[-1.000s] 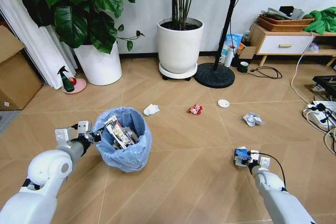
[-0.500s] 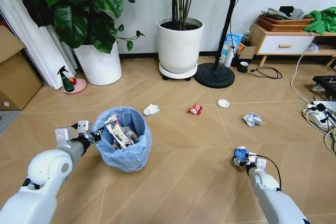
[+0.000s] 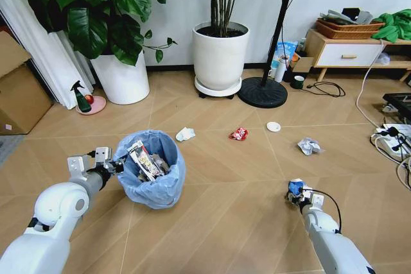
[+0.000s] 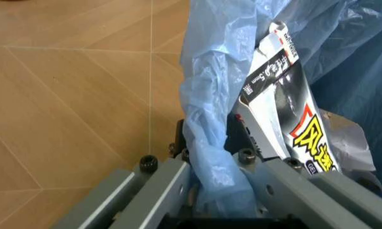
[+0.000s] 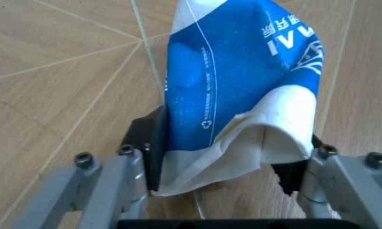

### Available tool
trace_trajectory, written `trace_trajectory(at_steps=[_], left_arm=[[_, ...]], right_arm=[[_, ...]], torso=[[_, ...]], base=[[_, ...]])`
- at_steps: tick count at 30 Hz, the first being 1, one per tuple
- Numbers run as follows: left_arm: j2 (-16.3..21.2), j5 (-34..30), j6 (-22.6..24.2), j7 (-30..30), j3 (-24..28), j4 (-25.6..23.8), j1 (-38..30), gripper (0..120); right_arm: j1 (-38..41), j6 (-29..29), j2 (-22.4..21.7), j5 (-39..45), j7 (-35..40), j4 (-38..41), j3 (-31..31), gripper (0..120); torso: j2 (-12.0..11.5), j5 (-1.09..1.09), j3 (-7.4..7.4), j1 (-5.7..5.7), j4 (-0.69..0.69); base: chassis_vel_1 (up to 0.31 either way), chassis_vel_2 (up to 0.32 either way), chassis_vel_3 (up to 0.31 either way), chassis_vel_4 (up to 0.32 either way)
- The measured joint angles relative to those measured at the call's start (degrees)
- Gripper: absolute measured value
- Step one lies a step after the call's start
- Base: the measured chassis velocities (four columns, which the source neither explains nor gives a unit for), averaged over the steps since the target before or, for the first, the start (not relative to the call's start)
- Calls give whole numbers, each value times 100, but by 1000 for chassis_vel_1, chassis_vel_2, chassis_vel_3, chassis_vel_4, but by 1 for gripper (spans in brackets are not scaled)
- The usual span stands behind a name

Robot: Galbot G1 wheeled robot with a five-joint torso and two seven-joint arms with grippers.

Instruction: Pick up the trash bin and place the garbage on the floor into it.

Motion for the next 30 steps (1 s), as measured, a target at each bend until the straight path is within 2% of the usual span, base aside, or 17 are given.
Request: trace_trajectory(at_steps=[2,4,7,9,11,12,15,26,30], left_arm=[[2,0,-4,0,-11,-11,3,0],[2,0,-5,0,-13,-14,5,0],[-1,0,-8,-1,-17,-27,11,0],[-3,1,-9,-2,-17,-28,12,0],[-8,4,-10,-6,-17,-45,21,0],[-8,4,-10,-6,-17,-45,21,0],[-8,4,-10,-9,-17,-58,23,0],[-16,9,-15,-19,-25,-93,42,0],[-17,12,-21,-24,-41,-111,68,0]], right_arm=[[5,4,10,-6,30,-2,0,38],[4,4,12,-7,37,-5,0,36],[-7,4,21,-11,56,-8,11,25],[-10,4,22,-11,57,-8,14,23],[-41,5,22,-12,66,14,39,12],[-41,5,22,-12,66,14,39,12],[-52,10,18,-8,66,21,57,1],[-75,23,20,-15,112,148,73,0],[-204,78,41,-129,180,592,138,0]], torso=[[0,2,0,0,1],[0,2,0,0,1],[0,2,1,0,-1],[0,2,1,0,-1],[0,0,1,0,-2],[0,0,1,0,-2],[-1,1,1,1,-2],[-1,1,1,1,-1],[-1,3,1,1,-1]], base=[[0,0,0,0],[0,0,0,0],[0,0,0,0],[0,0,0,0],[0,0,0,0],[0,0,0,0],[0,0,0,0],[0,0,0,0],[0,0,0,0]])
